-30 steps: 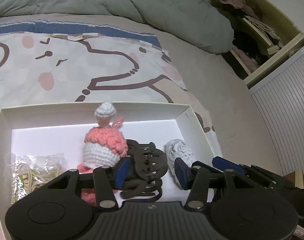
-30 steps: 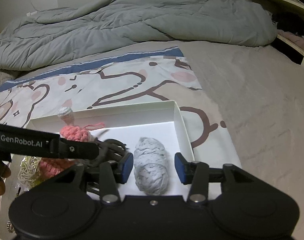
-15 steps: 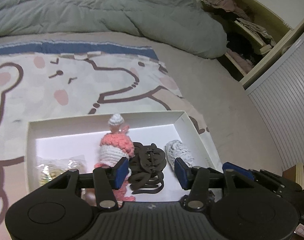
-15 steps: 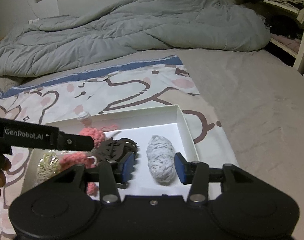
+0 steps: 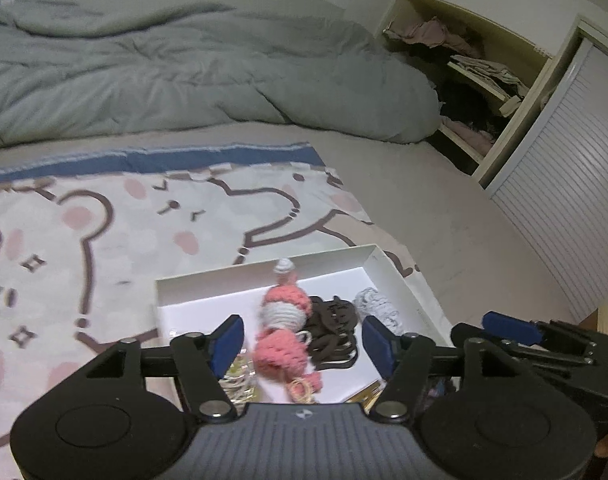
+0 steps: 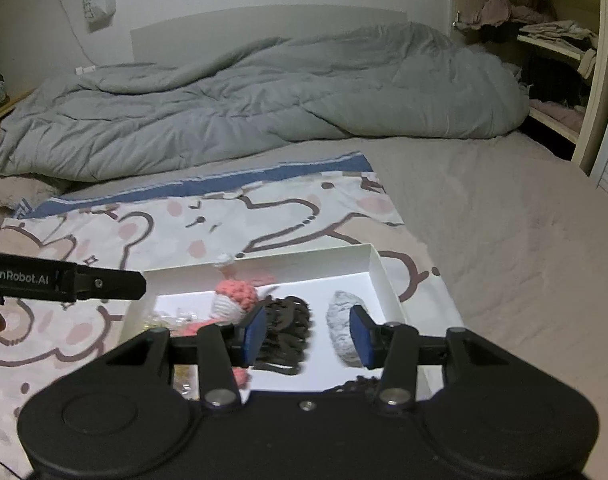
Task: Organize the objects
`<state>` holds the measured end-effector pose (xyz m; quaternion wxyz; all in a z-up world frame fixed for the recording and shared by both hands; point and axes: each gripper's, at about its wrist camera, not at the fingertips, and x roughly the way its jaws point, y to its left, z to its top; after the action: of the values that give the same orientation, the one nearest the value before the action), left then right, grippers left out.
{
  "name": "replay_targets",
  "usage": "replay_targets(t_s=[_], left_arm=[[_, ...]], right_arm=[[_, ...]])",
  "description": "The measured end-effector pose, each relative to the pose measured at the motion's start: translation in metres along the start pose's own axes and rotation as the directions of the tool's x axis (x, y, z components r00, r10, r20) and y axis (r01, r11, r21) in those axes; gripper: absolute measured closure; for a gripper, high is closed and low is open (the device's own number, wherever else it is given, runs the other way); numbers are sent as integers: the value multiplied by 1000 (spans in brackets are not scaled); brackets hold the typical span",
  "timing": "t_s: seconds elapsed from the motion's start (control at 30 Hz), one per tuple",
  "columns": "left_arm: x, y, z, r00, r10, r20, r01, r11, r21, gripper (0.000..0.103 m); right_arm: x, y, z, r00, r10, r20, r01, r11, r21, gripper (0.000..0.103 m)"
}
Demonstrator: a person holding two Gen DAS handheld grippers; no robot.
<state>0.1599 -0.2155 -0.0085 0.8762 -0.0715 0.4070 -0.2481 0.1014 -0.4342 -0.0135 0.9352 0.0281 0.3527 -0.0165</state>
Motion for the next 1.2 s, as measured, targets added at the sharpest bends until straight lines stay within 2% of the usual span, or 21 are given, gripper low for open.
replay_targets(t_s=[0.13,0.37,0.43,0.5,0.87,1.0,1.2], left_arm=[[-26,7,-8,999,21,27,-22,999,31,20],[-62,19,-26,997,49,59,-53,997,62,8],[-70,22,-30,996,54,65,-59,996,71,4],[-78,25,-36,995,63,76,-70,994,85,2],[-95,34,-62,991,100,89,-112,984,142,0],[-94,38,-68,989,120,92,-131,983,132,0],[-89,43,-71,979,184,90,-195,972,133,0]], right_arm=[[-16,14,-7,1000,-9,12,9,1000,-13,52],[-33,30,-19,1000,-19,20,19,1000,6,46],[-38,33,-22,999,-26,20,26,999,19,41],[-44,36,-26,999,-29,27,28,999,33,28],[-69,53,-47,995,-76,62,74,997,38,15],[-73,57,-51,993,-99,64,97,995,33,9],[-74,63,-60,993,-111,51,110,994,23,3]])
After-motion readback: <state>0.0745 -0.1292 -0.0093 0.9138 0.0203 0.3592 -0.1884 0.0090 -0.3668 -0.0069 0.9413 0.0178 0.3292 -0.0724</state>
